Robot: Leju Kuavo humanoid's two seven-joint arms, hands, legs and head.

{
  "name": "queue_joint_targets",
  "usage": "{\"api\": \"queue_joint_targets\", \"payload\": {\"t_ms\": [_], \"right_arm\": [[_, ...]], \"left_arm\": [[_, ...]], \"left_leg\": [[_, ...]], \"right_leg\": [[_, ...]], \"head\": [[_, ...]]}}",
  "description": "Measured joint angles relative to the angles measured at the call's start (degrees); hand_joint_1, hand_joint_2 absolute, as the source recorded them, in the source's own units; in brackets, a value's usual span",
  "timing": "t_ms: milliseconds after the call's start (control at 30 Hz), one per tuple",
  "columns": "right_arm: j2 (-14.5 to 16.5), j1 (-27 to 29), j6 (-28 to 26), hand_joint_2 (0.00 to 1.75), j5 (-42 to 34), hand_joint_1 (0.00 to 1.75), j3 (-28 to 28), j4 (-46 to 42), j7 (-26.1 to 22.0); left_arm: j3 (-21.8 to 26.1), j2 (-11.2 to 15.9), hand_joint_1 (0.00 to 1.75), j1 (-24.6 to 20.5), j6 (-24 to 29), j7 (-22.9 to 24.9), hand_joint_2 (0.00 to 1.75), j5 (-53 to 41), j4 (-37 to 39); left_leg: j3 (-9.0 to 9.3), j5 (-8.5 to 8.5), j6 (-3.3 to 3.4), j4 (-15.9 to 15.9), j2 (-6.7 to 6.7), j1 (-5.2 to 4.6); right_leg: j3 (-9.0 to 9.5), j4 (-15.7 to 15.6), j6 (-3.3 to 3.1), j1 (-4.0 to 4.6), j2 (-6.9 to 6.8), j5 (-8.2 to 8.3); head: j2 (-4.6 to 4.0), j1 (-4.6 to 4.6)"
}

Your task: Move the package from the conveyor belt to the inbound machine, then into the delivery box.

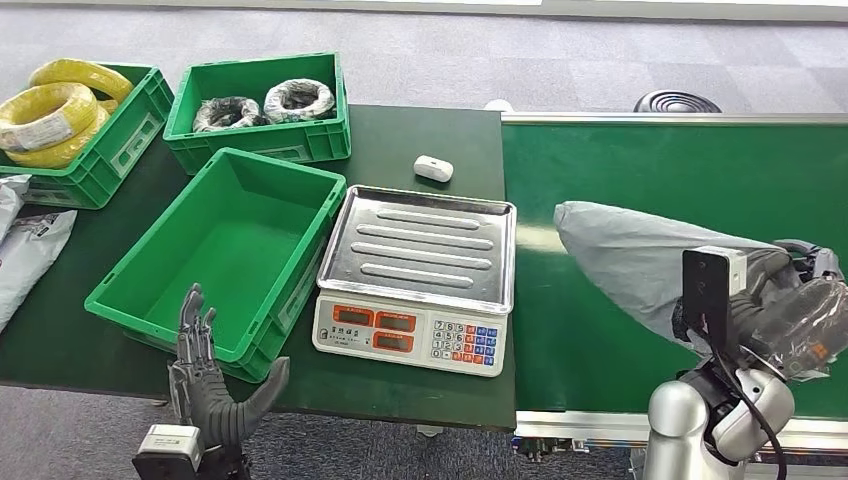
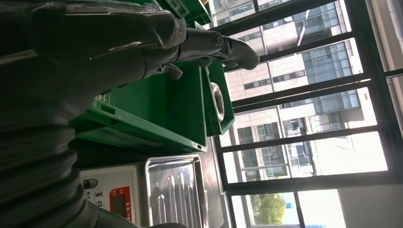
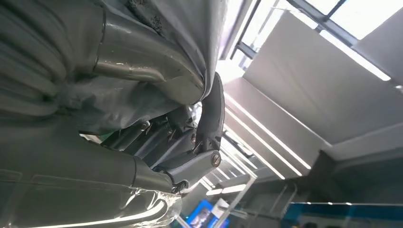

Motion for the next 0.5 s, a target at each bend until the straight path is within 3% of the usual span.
{"api": "queue_joint_targets", "payload": {"t_ms": [200,500], "right_arm": [[-0.2,-3.6,0.8,1.75,0.9,1.67,4.8,1.7,-1.5],[-1.2,-19.3,12.2,1.75,-9.4,1.68,16.7,17.9,-10.8]], "left_arm": [[-0.6,-0.3,0.0,-0.9,-0.1,-0.3,1.75,0.1,0.8],[-2.4,0.1,0.0,-4.0,0.9,-0.7,1.75,2.4,3.2]], "left_leg": [[0.0,0.01,0.0,0.0,0.01,-0.01],[0.04,0.09,-0.05,0.0,0.02,0.0]], "right_leg": [[0.01,0.0,-0.01,0.0,0.02,0.02],[-0.02,0.1,-0.05,0.03,0.04,0.05]], "head": [[0.0,-0.01],[0.0,-0.01]]}}
